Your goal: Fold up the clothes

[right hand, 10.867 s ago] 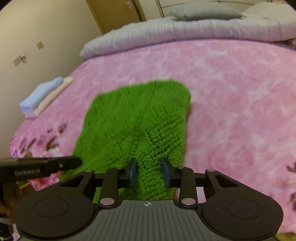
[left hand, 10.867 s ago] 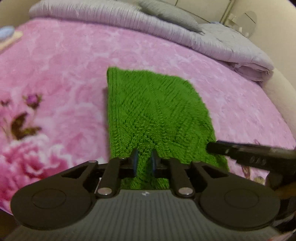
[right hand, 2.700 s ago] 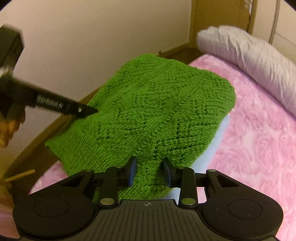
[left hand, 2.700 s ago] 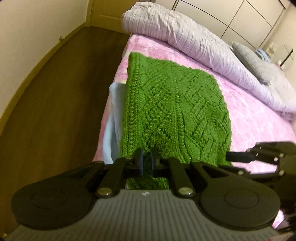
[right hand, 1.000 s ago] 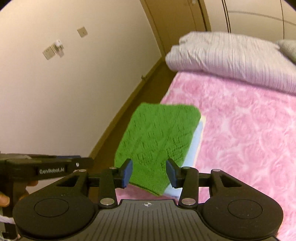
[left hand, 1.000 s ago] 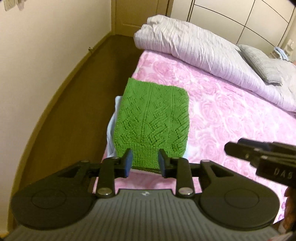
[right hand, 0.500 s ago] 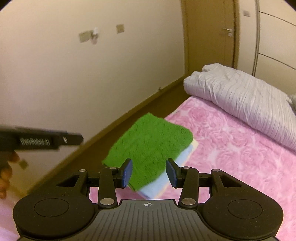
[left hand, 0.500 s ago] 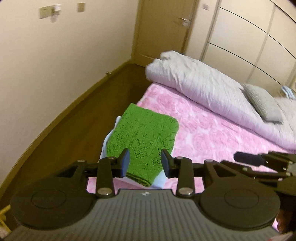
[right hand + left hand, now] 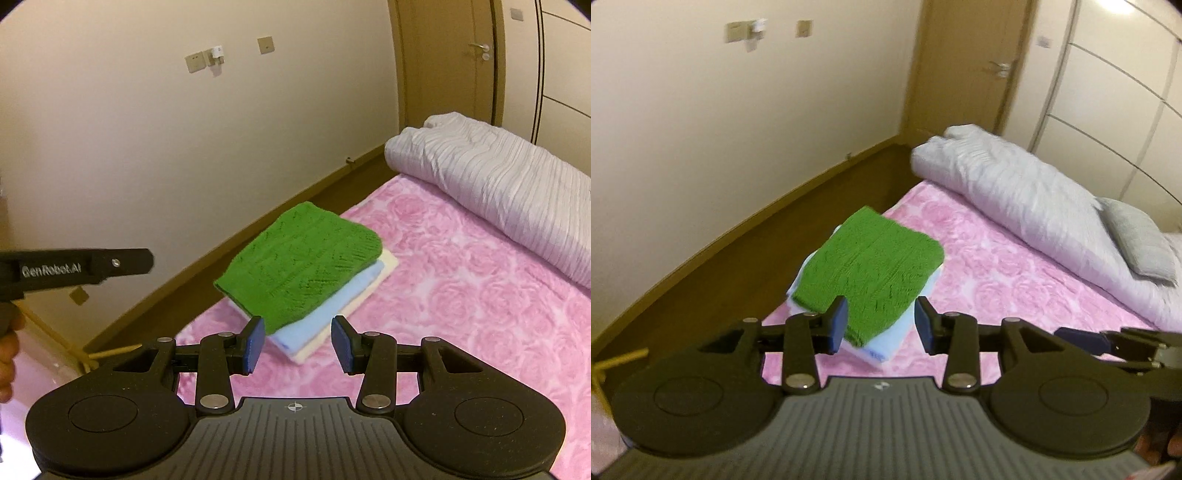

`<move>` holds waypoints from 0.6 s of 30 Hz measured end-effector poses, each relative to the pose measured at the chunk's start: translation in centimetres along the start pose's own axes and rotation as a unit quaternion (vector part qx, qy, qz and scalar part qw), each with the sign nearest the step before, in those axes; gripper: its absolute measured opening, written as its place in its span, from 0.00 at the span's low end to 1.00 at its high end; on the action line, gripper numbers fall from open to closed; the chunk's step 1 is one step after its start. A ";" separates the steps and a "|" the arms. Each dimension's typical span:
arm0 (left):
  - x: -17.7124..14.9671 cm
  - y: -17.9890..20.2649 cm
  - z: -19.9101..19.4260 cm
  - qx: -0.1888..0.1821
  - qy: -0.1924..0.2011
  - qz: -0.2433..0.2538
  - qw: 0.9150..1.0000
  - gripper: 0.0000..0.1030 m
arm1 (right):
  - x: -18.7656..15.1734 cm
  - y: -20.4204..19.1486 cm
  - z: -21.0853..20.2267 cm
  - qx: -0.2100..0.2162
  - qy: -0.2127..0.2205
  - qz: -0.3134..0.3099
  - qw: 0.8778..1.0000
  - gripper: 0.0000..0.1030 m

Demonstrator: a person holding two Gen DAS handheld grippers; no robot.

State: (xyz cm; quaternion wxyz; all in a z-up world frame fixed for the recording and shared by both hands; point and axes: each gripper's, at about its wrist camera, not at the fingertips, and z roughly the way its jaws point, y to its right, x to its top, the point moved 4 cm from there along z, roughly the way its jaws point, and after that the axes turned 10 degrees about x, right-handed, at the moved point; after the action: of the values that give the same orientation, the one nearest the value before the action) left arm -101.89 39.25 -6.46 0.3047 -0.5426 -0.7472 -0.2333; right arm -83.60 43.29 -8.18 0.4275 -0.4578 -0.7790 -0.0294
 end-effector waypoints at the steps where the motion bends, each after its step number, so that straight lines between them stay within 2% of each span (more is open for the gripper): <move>1: -0.3 0.4 -0.4 0.005 -0.002 -0.002 1.000 0.34 | -0.3 0.3 -0.4 0.004 -0.003 0.002 1.000 0.43; 8: -3.5 3.2 -1.9 0.068 -0.031 0.009 0.997 0.34 | -2.3 2.5 -2.8 0.031 -0.022 0.021 0.999 0.43; 15: -6.7 4.7 -2.8 0.080 -0.065 -0.027 0.994 0.34 | -3.2 3.7 -3.3 0.045 -0.043 0.010 0.998 0.43; 18: -7.1 5.1 -2.6 0.084 -0.073 -0.037 0.993 0.34 | -3.2 4.1 -3.0 0.048 -0.051 -0.001 0.998 0.43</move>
State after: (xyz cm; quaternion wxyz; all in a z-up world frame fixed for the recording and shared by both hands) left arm -94.91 34.29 -9.57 0.2847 -0.5031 -0.8038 -0.1405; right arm -77.93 42.10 -9.91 0.4084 -0.4371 -0.8008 0.0310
